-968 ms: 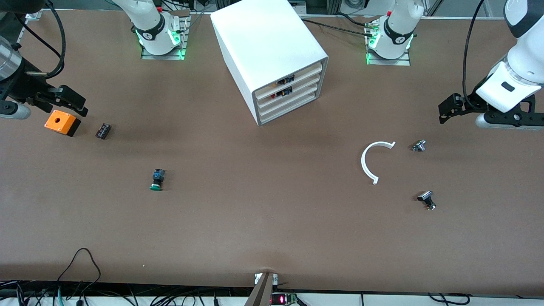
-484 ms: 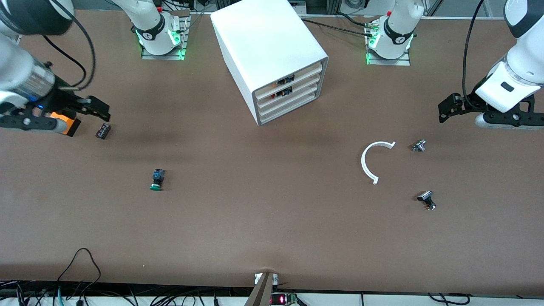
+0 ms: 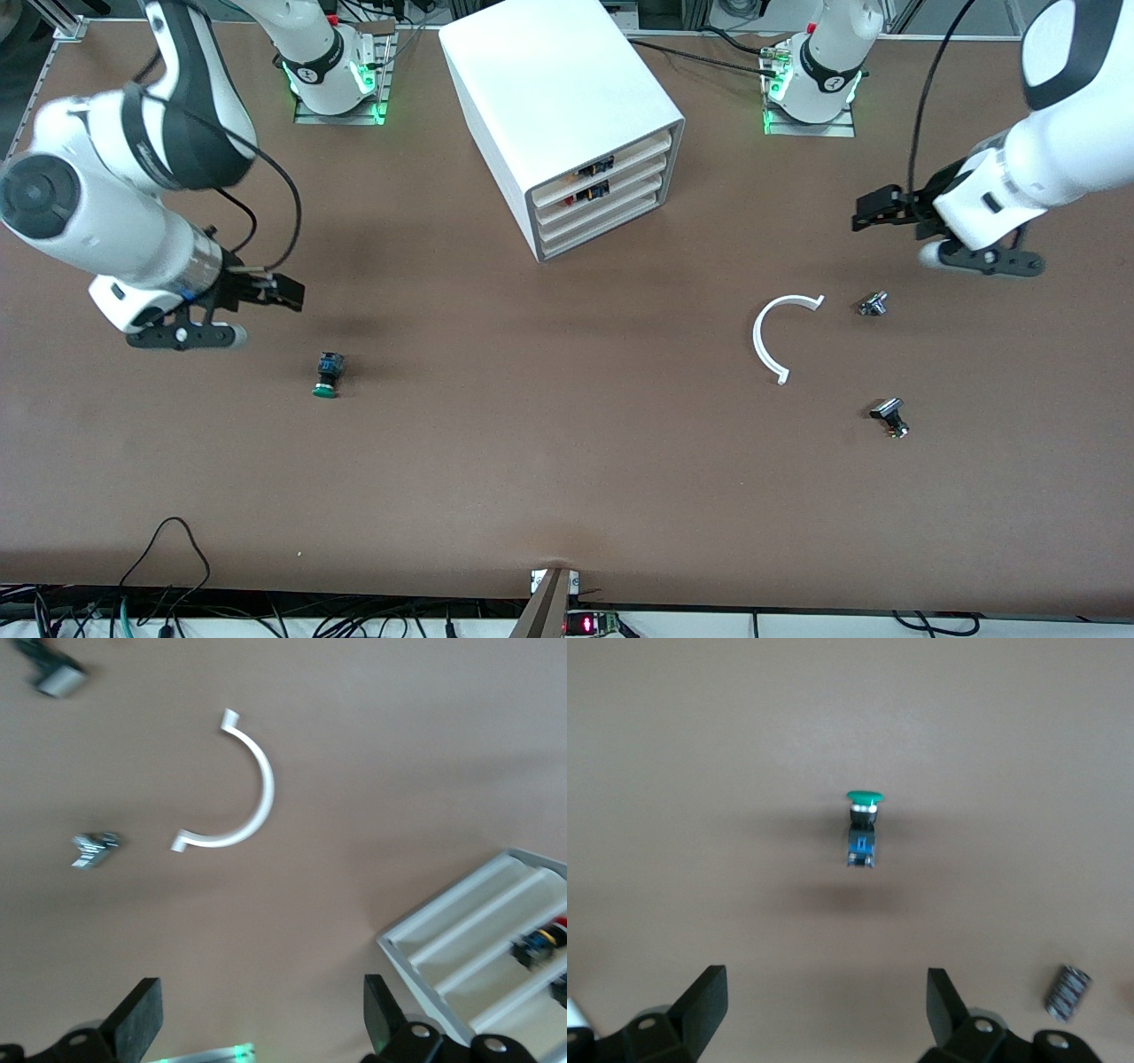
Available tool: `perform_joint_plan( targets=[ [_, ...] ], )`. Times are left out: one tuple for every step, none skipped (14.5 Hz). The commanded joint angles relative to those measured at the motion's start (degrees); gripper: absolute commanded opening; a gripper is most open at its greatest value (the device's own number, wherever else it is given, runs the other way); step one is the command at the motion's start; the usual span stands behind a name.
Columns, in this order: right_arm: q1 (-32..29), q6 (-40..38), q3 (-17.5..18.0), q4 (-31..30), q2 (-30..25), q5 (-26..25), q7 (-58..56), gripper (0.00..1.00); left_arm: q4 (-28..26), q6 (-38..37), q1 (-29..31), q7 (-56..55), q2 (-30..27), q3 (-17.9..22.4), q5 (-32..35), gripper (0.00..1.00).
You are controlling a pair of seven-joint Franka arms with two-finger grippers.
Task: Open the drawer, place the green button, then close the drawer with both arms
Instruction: 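Grasp the green button with the right gripper while the left gripper grips the handle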
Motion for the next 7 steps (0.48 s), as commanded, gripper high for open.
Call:
perform_joint_plan(
  targets=[
    [-0.17, 9.86, -0.17, -6.51, 0.78, -1.01, -0.58, 0.99, -0.02, -2.19, -0.16, 7.33, 5.13, -0.80, -9.37, 1.00],
    [-0.43, 13.64, -0.34, -7.92, 2.35, -2.58, -0.58, 0.99, -0.46, -2.38, -0.16, 10.41, 6.98, -0.71, -13.85, 1.00],
    [-0.69, 17.16, -0.52, -9.07, 4.02, -3.20, -0.66, 0.99, -1.16, -2.21, -0.07, 14.53, 9.00, -0.80, -18.07, 1.00],
    [-1.04, 21.02, -0.52, -10.56, 5.52, -3.21, -1.01, 0.99, -1.42, -2.20, 0.02, 19.09, 10.76, -0.71, -21.77, 1.00],
    [-1.05, 24.80, -0.52, -12.05, 6.75, -3.21, -1.02, 0.99, -1.69, -2.12, 0.02, 22.88, 12.52, -0.71, -24.50, 1.00],
    [-0.96, 27.36, -0.43, -13.02, 7.89, -3.21, -1.02, 0.99, -1.95, -2.03, 0.19, 25.96, 14.28, -0.71, -25.84, 1.00],
    [-0.87, 28.61, -0.52, -13.21, 9.12, -3.21, -1.02, 0.99, -3.00, -1.51, 0.11, 28.95, 15.42, -0.71, -27.94, 1.00]
  ],
)
